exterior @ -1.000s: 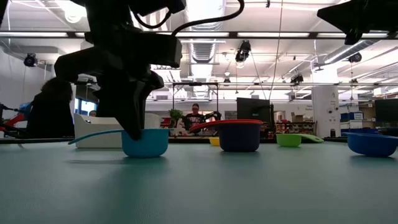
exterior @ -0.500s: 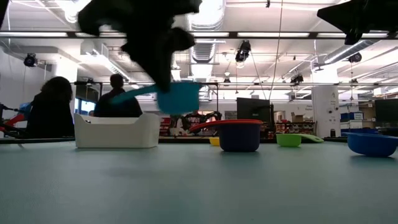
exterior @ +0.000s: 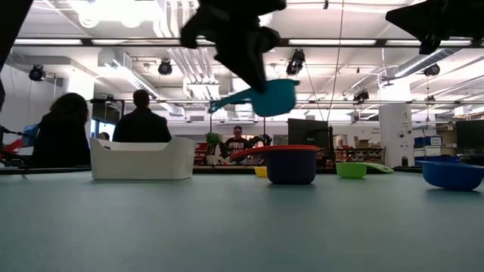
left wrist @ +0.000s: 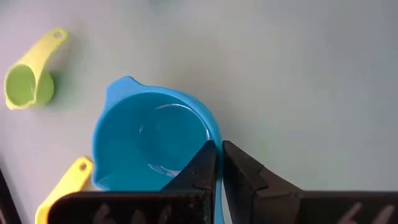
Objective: Nest measuring cups in basket
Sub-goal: Stack the light blue measuring cup on top of the red measuring cup
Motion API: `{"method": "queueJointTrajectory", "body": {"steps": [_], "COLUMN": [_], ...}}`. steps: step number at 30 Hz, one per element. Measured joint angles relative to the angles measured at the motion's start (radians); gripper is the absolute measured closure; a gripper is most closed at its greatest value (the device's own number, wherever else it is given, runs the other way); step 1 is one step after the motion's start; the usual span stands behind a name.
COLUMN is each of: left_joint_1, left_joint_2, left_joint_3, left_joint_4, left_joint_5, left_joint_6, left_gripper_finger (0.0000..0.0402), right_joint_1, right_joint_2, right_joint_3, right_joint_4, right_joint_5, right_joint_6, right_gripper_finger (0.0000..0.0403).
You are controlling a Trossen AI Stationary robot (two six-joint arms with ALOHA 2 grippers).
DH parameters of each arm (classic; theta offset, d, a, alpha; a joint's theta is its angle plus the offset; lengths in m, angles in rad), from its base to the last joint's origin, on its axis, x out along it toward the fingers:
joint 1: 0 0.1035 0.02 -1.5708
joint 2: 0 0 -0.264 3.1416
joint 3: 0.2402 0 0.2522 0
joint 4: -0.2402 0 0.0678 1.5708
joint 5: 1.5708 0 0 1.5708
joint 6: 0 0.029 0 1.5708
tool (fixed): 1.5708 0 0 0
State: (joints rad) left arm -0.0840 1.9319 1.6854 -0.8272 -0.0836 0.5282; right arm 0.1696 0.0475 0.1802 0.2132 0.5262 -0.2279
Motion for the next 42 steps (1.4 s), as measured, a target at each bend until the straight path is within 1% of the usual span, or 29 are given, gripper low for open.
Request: {"method": "queueJointTrajectory", "body": {"steps": [5,8,12,20,24,35,42], "left_joint_1": [0.046,0.064,0.083,0.121,0.136,0.141,0.141], "left_joint_2": [0.081,0.117,0.151,0.155,0.155,0.161,0.160], "left_joint_3": [0.058,0.091,0.117,0.120,0.119,0.097,0.091], "left_joint_4": [-0.004,-0.003,-0.016,-0.015,0.004,0.015,0.040], "left_joint_5": [0.029,0.079,0.084,0.085,0.102,0.112,0.111], "left_joint_6": [0.044,0.075,0.095,0.143,0.158,0.116,0.117], "left_gripper_finger": [0.0401,0.0401,0.0401,0.0401,0.0402,0.0401,0.0376], "right_joint_1": [0.000,0.000,0.000,0.000,0.000,0.000,0.000], "right_joint_2": [0.000,0.000,0.000,0.000,0.000,0.000,0.000], "right_joint_3": [0.000,0.000,-0.001,-0.001,-0.001,-0.001,-0.001], "right_joint_4": [-0.001,-0.002,-0.002,-0.017,-0.022,-0.027,-0.026], "right_joint_5": [0.000,0.000,0.000,0.000,0.000,0.000,0.000], "right_joint_6": [0.000,0.000,0.002,0.010,0.011,0.011,0.011], "right_gripper_finger": [0.0394,0.0394,0.0394,0.0394,0.0394,0.0394,0.0394]}}
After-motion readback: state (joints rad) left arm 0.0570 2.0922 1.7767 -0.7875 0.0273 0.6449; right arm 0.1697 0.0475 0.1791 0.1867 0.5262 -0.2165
